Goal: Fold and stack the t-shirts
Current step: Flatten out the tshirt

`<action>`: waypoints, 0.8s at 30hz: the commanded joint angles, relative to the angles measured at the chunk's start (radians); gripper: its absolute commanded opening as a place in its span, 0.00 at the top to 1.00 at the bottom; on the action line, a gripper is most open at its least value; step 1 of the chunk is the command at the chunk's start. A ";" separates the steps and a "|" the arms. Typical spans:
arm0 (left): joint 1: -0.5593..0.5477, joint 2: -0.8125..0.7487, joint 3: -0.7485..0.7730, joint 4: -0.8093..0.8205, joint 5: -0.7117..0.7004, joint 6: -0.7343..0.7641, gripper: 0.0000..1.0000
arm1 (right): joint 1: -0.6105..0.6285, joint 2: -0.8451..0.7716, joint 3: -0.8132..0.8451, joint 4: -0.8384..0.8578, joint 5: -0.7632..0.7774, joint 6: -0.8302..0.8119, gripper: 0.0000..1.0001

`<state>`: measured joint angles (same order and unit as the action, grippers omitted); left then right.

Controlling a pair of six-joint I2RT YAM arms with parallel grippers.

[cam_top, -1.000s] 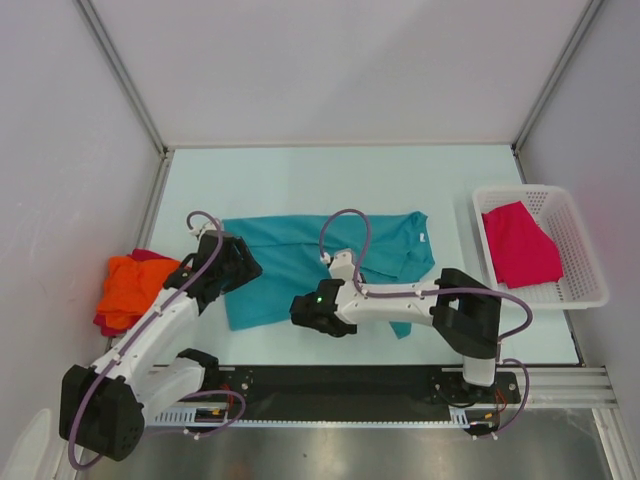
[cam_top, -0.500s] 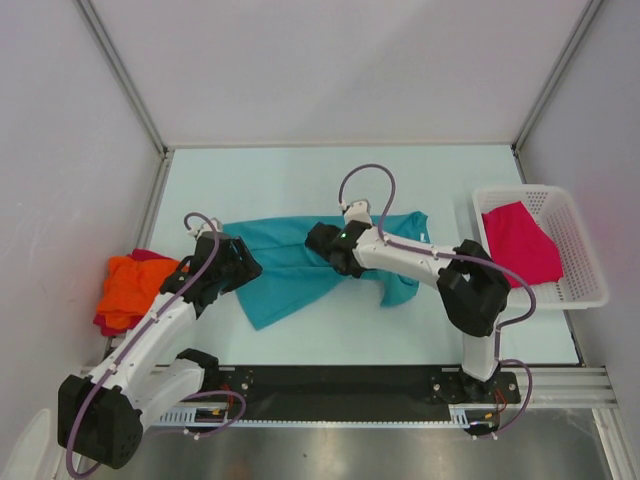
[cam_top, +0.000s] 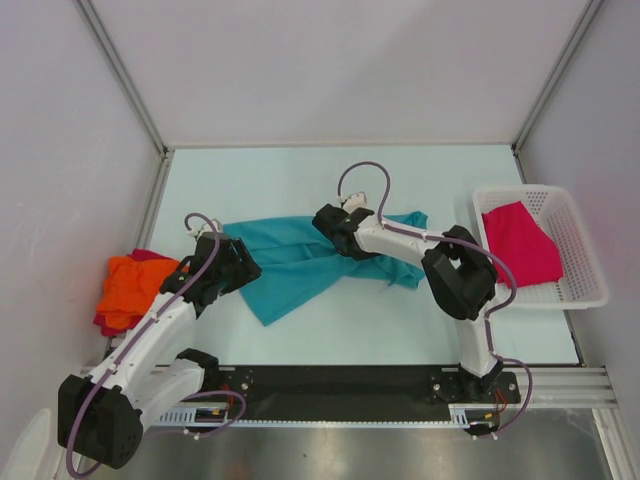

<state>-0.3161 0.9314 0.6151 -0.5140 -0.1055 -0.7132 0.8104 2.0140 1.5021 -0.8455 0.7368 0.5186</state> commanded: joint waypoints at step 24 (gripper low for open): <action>0.009 0.037 0.020 0.034 -0.011 0.034 0.32 | -0.011 -0.011 -0.126 0.097 -0.004 -0.028 0.78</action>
<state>-0.3138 0.9611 0.6151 -0.5083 -0.1051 -0.6998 0.8135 1.9911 1.3933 -0.7841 0.7380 0.4999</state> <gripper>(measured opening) 0.685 0.267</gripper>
